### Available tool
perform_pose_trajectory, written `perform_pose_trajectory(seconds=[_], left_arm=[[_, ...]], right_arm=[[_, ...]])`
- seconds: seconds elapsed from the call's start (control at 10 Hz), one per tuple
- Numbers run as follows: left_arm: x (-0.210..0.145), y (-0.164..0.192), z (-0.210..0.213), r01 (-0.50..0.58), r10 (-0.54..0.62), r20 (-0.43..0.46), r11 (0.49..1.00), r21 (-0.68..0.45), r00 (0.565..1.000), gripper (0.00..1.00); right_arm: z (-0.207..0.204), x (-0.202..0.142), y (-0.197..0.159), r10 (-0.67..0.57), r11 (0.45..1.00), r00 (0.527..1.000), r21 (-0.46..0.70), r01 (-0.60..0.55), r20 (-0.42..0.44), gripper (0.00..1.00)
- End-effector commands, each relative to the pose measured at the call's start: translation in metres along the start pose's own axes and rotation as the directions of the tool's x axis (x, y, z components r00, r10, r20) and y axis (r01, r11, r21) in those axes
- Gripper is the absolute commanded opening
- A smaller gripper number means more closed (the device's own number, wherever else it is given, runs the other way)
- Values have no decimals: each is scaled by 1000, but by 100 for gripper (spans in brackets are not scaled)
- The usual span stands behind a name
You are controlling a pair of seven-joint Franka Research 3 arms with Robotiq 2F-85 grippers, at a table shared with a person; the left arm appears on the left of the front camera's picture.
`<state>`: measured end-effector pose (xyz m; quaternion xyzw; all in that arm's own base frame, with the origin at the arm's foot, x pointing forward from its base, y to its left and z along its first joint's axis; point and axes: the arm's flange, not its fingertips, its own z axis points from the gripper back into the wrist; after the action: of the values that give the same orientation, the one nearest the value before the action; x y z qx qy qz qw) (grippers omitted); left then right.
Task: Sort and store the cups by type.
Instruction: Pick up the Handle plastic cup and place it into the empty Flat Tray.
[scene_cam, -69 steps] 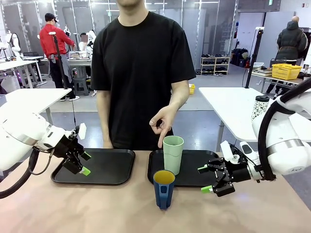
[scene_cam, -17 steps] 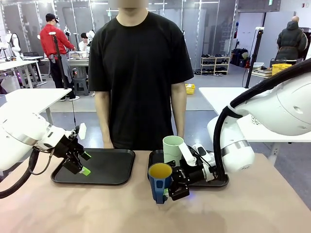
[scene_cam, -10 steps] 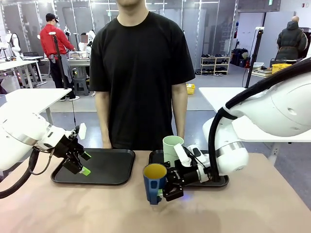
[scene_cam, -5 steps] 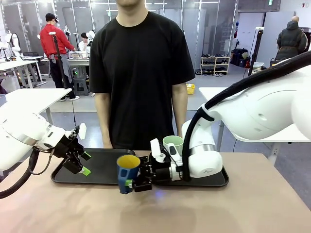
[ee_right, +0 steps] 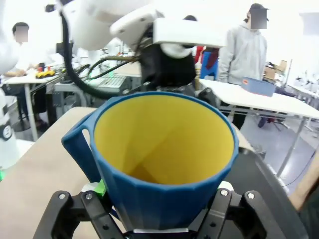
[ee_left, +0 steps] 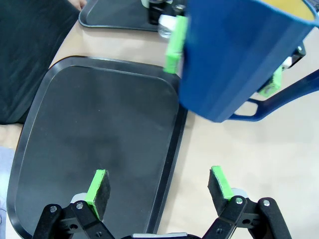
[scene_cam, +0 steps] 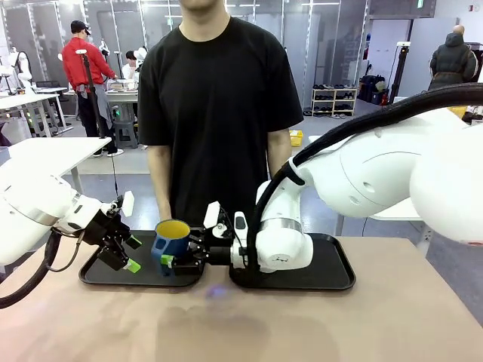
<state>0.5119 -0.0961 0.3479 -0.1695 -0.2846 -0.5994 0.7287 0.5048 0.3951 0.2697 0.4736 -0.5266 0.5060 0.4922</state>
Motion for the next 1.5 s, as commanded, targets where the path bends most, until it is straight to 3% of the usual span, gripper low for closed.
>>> perform_pose_trajectory(seconds=[0.0,1.4], left_arm=[[1,1,1,7,-7,1,1000,4,1000,100],[1,1,1,7,-7,1,1000,4,1000,100]], right_arm=[[-13,-33,16,74,994,997,-87,-73,0,74],[-38,-75,2,51,945,994,-316,-80,-97,74]])
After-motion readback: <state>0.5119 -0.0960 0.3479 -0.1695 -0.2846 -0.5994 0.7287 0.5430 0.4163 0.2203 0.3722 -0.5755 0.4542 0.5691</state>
